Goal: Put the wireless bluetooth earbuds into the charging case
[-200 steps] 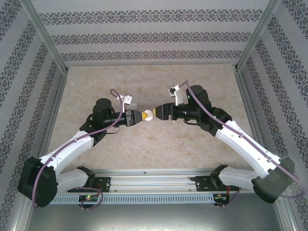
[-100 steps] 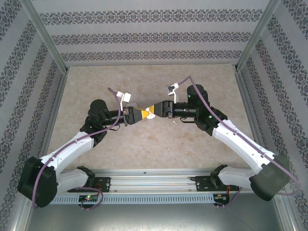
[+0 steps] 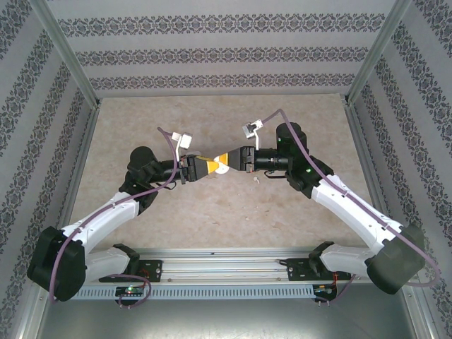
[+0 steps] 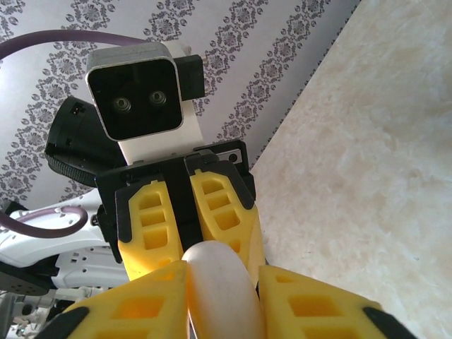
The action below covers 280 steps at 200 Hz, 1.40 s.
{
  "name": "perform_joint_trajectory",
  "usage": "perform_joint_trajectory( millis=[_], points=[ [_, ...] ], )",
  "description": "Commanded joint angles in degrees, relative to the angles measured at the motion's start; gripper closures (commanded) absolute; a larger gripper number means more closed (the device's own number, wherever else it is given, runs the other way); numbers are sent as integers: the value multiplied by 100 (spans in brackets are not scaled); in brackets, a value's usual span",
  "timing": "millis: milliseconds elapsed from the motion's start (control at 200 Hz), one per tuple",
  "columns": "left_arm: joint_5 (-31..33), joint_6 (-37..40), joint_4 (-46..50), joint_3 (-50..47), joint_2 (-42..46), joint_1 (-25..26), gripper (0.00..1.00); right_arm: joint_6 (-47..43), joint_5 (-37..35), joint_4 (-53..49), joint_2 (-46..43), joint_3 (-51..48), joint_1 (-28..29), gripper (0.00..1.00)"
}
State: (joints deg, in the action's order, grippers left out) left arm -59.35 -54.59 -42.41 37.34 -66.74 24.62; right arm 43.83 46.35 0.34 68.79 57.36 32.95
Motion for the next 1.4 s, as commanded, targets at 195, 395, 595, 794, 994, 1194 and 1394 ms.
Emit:
perform_joint_trajectory(
  millis=[195,395,595,794,994,1194,1394],
  points=[
    [-51,506,427,79,154,-248,92,-747,-140,-380,-141,171,19,85],
    [-91,1105,1101,142,601,-502,70,-1276,-435,-860,-242,447,31,86],
    [-230,2629,2084,194,1244,-546,56,-2073,-836,-1579,-175,940,218,86],
    [-227,3515,2600,127,1702,-529,47,-2716,-933,-1974,-3,1405,528,86],
    [-138,3730,2292,-153,1811,-256,41,-2752,-738,-1659,96,1478,713,86],
    [165,3123,1330,-355,1597,24,40,-2745,-745,-1548,138,1455,798,86],
    [314,2572,619,-445,1361,60,44,-2704,-715,-1417,125,1392,838,86]
  ],
)
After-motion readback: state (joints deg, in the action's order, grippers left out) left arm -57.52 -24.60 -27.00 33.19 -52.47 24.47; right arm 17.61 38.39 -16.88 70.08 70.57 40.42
